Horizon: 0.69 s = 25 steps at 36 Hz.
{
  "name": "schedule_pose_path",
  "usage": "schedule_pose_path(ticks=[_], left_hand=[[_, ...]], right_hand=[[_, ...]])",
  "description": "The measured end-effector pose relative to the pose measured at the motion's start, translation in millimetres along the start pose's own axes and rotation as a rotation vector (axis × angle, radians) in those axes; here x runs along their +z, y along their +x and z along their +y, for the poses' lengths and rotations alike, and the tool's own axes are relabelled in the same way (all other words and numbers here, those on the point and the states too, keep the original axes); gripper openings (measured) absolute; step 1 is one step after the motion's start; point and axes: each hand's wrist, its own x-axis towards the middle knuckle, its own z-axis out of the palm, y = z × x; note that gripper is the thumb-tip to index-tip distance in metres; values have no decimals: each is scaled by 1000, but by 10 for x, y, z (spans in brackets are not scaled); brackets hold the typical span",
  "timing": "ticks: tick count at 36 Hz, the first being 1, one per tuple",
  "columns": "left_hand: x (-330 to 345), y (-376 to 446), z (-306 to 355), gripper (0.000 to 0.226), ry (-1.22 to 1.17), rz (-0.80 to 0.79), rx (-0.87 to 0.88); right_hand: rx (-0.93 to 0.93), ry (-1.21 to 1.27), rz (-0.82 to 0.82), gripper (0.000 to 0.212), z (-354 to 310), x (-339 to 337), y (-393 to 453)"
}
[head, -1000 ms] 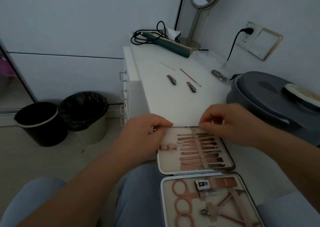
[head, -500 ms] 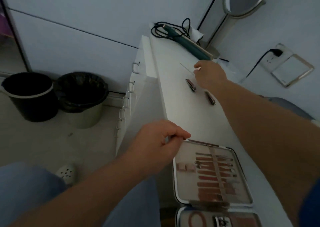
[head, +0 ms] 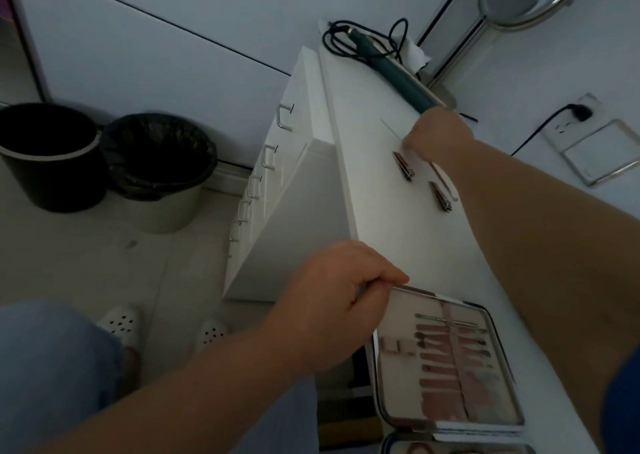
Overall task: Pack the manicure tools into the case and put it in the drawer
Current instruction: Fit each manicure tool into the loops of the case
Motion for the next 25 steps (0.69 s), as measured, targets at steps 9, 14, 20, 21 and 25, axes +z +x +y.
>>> schedule_pose_path(ticks=[9,14,20,21,25], left_hand=[[-38,3,43,25,7,-54,-57],[-59,5,88,23,18,-88,-73],[-68,-10,163,20,73,-99,-105],[-57,-17,190,20,85,-109,-110],[-53,12,226,18,82,-100,-177]], right_hand=[[-7,-35,-60,23,22,-38,-140],[-26,84,-66,31,89,-134,-312],[-86,295,-20,29,52,-271,-926],[-100,314,-7,25,62,-292,-1088],[-244,330,21,14,88,-328,-1662]])
